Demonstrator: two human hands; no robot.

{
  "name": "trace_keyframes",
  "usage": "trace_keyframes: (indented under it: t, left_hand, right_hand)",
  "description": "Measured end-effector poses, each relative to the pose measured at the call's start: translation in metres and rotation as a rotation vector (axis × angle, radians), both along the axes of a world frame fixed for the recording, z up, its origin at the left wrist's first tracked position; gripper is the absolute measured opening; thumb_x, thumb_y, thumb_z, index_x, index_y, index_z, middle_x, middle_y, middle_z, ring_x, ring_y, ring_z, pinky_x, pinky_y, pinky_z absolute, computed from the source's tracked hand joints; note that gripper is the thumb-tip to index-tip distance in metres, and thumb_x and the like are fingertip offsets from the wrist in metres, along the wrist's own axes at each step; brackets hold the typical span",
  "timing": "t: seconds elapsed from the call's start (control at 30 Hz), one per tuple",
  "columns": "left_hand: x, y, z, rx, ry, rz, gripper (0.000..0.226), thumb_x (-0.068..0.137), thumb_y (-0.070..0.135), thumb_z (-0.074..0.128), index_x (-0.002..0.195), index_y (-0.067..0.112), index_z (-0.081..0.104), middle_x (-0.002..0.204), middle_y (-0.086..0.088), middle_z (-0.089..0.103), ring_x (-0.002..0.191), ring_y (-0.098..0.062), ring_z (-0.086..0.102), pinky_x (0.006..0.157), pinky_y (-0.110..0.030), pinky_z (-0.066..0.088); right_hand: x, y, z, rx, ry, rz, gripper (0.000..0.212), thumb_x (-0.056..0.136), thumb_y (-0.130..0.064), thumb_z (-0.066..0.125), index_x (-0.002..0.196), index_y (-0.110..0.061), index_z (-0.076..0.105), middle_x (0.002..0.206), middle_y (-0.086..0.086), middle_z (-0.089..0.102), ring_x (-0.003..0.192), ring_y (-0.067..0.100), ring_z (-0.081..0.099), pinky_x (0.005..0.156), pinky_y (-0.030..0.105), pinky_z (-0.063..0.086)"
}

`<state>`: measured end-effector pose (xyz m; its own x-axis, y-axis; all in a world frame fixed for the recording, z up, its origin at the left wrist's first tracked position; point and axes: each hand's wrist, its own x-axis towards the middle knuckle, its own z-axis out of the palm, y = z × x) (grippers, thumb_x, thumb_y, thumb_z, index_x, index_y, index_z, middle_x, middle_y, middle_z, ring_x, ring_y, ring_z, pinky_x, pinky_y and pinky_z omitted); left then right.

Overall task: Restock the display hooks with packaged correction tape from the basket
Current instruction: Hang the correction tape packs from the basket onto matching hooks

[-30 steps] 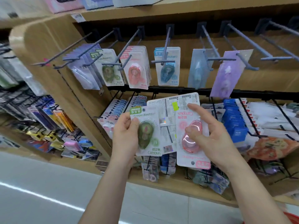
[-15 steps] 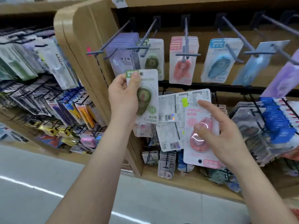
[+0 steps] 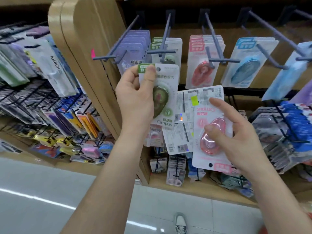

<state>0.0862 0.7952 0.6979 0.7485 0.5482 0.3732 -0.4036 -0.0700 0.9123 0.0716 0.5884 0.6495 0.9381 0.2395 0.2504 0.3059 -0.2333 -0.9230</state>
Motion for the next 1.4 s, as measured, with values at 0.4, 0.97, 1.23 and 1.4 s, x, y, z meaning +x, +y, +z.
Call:
trace_keyframes:
  t: [0.4, 0.97, 1.23, 1.4]
  left_hand:
    - [0.007, -0.004, 0.012, 0.203, -0.035, 0.138, 0.015, 0.097, 0.018, 0.062, 0.083, 0.017, 0.059, 0.047, 0.017, 0.047, 0.043, 0.002, 0.038, 0.048, -0.011, 0.031]
    - [0.023, -0.001, 0.01, 0.226, 0.03, 0.126, 0.011, 0.097, 0.017, 0.062, 0.093, 0.007, 0.065, 0.06, 0.014, 0.06, 0.054, 0.006, 0.054, 0.055, -0.012, 0.041]
    - [0.079, 0.005, 0.015, 0.209, 0.176, 0.212, 0.019, 0.095, 0.002, 0.052, 0.1, 0.009, 0.069, 0.071, 0.015, 0.052, 0.066, -0.004, 0.048, 0.071, -0.027, 0.045]
    - [0.079, 0.006, 0.017, 0.121, 0.171, 0.23, 0.011, 0.09, 0.003, 0.064, 0.092, 0.012, 0.071, 0.067, 0.017, 0.056, 0.061, 0.005, 0.055, 0.077, -0.034, 0.054]
  right_hand:
    - [0.011, 0.013, 0.004, 0.052, 0.027, 0.024, 0.055, 0.088, -0.017, 0.07, 0.126, -0.054, 0.054, 0.138, -0.026, 0.055, 0.135, 0.001, 0.046, 0.116, 0.046, 0.036]
    - [0.007, 0.013, 0.003, 0.056, -0.001, 0.003, 0.053, 0.086, -0.025, 0.073, 0.127, -0.052, 0.052, 0.137, -0.029, 0.054, 0.134, -0.004, 0.044, 0.116, 0.033, 0.036]
    - [0.011, 0.015, 0.001, 0.118, 0.015, -0.097, 0.054, 0.09, -0.008, 0.069, 0.124, -0.047, 0.053, 0.125, -0.032, 0.056, 0.118, -0.016, 0.051, 0.1, 0.009, 0.042]
    - [0.012, 0.008, -0.004, 0.161, -0.012, -0.171, 0.052, 0.085, -0.02, 0.073, 0.119, -0.056, 0.058, 0.133, -0.015, 0.061, 0.126, 0.003, 0.055, 0.111, 0.043, 0.043]
